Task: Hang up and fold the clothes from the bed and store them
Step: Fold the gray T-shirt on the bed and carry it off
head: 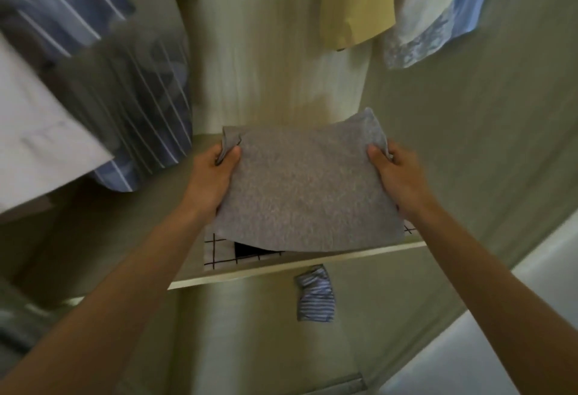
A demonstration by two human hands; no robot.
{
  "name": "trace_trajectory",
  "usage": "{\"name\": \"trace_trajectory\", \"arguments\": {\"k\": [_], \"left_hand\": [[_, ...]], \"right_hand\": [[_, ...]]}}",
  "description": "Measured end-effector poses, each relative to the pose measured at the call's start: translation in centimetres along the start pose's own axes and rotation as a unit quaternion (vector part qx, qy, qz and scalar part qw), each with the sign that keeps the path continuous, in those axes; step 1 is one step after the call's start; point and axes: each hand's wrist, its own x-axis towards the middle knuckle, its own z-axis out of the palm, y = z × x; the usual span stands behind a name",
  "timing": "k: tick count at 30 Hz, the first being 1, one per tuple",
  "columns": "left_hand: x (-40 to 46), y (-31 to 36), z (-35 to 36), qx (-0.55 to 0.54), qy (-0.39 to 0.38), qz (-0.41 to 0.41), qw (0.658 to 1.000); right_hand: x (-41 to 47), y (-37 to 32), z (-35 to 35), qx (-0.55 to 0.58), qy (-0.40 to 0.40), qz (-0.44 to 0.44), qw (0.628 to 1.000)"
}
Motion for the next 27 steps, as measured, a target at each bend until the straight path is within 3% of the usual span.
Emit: {"name": "trace_trajectory", "arguments": {"k": [8, 16, 22, 27], "left_hand": [[2.9, -2.6, -0.4, -0.012, -0.006, -0.064, 0.998], [4.7, -3.0, 1.2, -0.022, -0.022, -0.110, 0.993], [3.3, -7.2, 2.8, 0.063, -0.066, -0.211, 0.973], [3.7, -8.1, 3.6, 0.074, -0.038, -0.299, 0.951]], "right_hand": [[5.0, 0.6, 2.4, -0.048, -0.067, -0.001, 0.997], [8.7, 2.8, 1.6, 0.032, -0.101, 0.068, 0.992], [7.6, 9.2, 2.9, -0.008, -0.126, 0.122, 0.985], [7.6, 11.7, 3.1, -0.010, -0.155, 0.146, 0.977]]}}
